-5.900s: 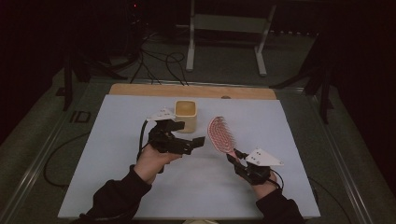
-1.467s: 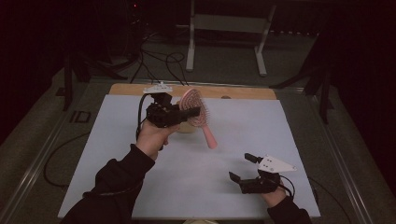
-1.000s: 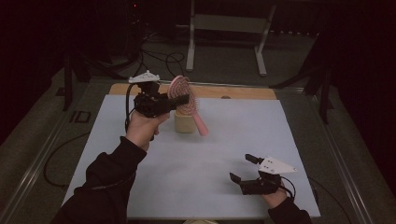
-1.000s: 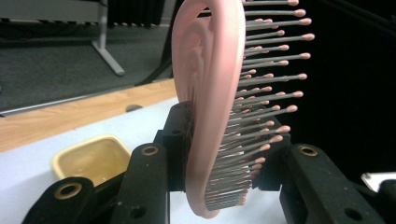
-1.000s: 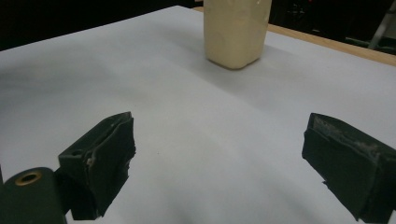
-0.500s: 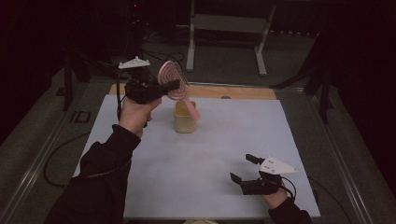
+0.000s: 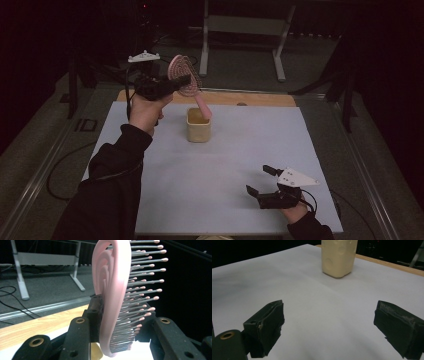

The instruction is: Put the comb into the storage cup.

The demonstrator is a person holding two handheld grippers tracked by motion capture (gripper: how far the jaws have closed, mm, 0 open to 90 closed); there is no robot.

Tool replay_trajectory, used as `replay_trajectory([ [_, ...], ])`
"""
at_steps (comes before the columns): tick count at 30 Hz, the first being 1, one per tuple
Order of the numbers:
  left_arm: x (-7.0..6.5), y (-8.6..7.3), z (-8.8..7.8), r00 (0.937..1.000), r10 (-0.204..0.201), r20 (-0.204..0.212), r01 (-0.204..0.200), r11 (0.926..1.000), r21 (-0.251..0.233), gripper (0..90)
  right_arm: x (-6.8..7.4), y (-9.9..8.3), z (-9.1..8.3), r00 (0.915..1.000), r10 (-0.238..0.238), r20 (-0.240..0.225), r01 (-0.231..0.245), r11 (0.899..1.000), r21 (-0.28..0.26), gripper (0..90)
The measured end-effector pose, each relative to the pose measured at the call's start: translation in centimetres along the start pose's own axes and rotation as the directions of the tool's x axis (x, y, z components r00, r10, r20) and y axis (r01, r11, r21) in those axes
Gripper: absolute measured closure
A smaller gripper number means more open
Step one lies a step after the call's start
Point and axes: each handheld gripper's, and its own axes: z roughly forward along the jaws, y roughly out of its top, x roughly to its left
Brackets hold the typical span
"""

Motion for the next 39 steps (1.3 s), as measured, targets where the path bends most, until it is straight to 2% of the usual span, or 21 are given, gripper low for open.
replay_trajectory([
  [10,1.4,-0.5,1.1,0.9991,-0.017,-0.039,0.017,0.9998,-0.008,65.2,0.0,-0.1,0.0,1.0,0.0,-0.002,0.0,1.0,0.001,8.9],
  [17,1.9,-1.0,2.0,0.9976,-0.024,-0.066,0.023,0.9996,-0.014,65.2,-0.1,-0.1,-0.1,1.0,0.003,-0.003,-0.003,1.0,-0.004,8.9],
  [28,2.4,-1.9,3.0,0.995,-0.025,-0.097,0.026,0.9997,0.004,65.1,-0.1,-0.1,-0.1,1.0,0.005,-0.003,-0.005,1.0,-0.005,8.9],
  [39,3.2,-3.4,4.0,0.994,-0.037,-0.103,0.04,0.9988,0.03,65.2,-0.2,-0.1,-0.1,1.0,0.008,-0.002,-0.008,1.0,-0.007,8.9],
])
